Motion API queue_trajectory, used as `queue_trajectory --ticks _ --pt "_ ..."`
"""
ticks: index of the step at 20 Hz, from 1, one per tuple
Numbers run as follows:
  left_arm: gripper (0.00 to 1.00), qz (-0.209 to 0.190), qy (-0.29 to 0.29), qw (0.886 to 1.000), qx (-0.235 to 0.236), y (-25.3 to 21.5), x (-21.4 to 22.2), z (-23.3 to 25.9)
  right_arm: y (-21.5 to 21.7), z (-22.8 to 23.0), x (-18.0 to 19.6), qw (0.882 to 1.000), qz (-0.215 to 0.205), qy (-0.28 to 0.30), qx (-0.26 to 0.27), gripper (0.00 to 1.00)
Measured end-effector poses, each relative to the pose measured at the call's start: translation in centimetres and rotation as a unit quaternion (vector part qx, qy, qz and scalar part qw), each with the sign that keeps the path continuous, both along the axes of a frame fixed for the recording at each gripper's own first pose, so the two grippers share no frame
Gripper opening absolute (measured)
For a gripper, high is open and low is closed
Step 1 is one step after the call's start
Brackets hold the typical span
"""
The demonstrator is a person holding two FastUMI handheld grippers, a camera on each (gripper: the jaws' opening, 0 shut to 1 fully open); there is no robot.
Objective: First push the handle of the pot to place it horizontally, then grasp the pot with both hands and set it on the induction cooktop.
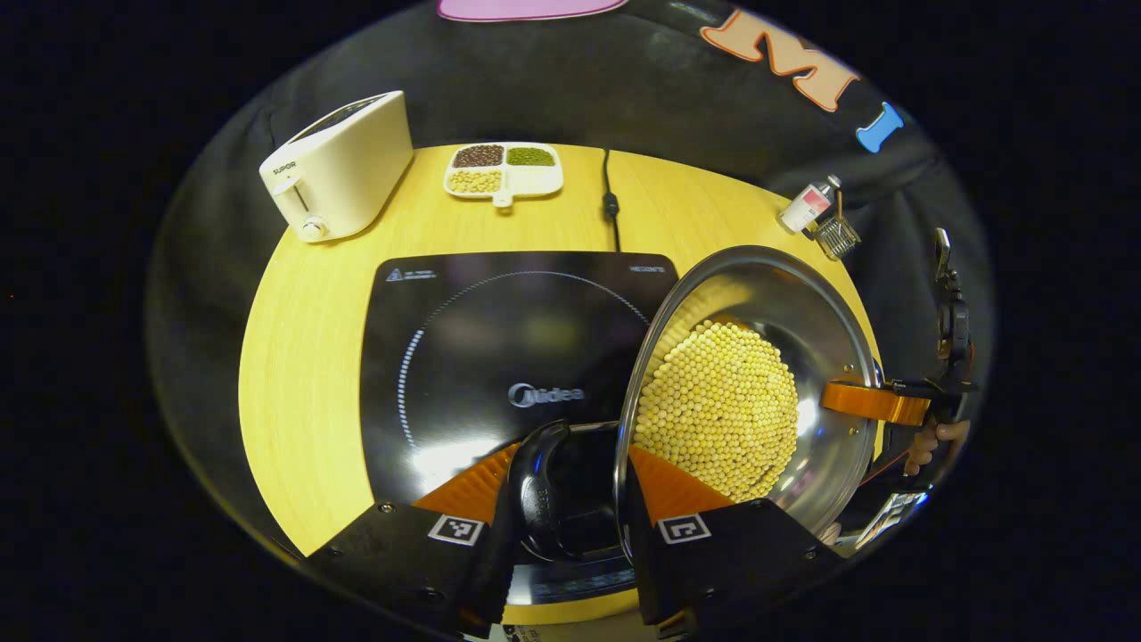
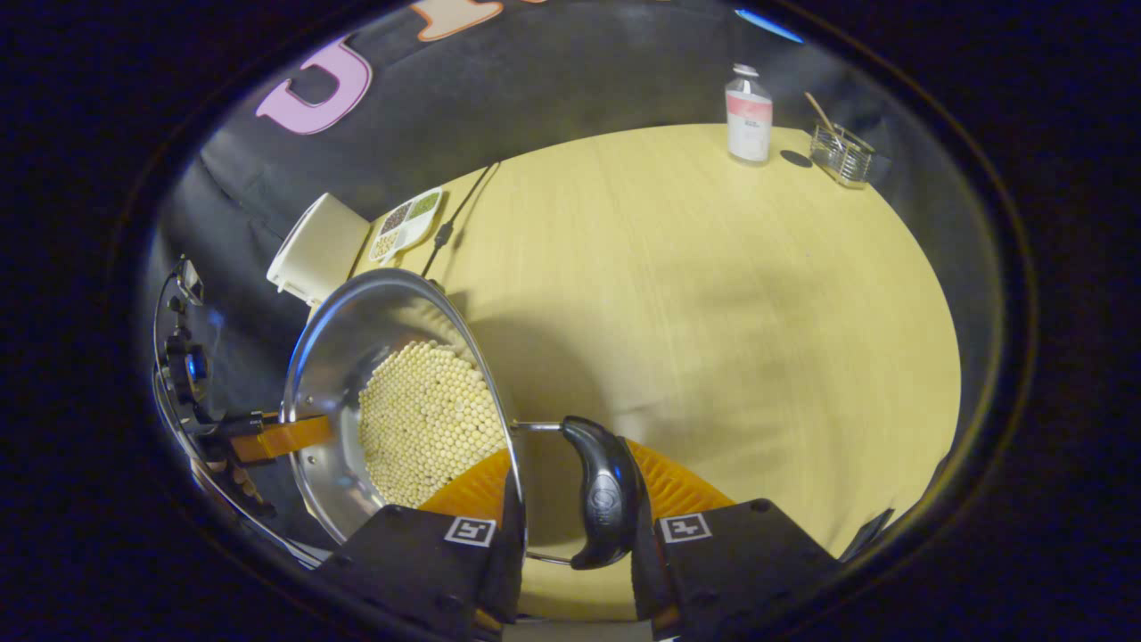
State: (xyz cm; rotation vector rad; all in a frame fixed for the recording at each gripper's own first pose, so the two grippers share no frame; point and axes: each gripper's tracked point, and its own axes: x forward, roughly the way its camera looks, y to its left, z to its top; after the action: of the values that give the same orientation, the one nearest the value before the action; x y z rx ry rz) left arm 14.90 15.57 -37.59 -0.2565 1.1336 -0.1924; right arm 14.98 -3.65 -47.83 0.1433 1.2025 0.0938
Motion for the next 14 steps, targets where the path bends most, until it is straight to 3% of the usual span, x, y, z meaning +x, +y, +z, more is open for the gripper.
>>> queue_trajectory --ticks 5,6,7,10,11,12,14 --pt "0.57 -0.001 -0.015 1.0 -0.014 4.4 1.1 -0.7 0.0 0.3 -0.1 1.0 0.0 -0.004 -0.016 0.52" --pt "0.56 0.0 -0.014 1.0 -0.017 5.2 1.1 -0.9 -0.1 0.5 -0.2 1.0 0.0 -0.003 -0.02 0.46" --pt "0.57 0.0 -0.016 1.0 -0.018 5.9 1.1 -0.9 0.1 0.4 0.0 1.0 0.001 -0.004 -0.021 0.52" --pt "0.57 -0.002 -0.024 1.0 -0.016 7.3 1.7 -1.1 0.2 0.4 -0.1 1.0 0.0 -0.003 -0.023 0.52" --pt "0.57 -0.003 -0.027 1.0 -0.015 7.8 1.8 -1.1 0.2 0.4 0.0 1.0 0.0 -0.003 -0.024 0.46" --pt "0.57 -0.003 -0.028 0.999 -0.015 8.2 1.9 -1.1 0.2 0.3 0.0 1.0 -0.002 -0.003 -0.023 0.52" --pt "0.57 -0.002 -0.033 0.999 -0.012 9.0 2.1 -1.2 0.4 0.3 0.1 1.0 -0.004 -0.002 -0.02 0.52"
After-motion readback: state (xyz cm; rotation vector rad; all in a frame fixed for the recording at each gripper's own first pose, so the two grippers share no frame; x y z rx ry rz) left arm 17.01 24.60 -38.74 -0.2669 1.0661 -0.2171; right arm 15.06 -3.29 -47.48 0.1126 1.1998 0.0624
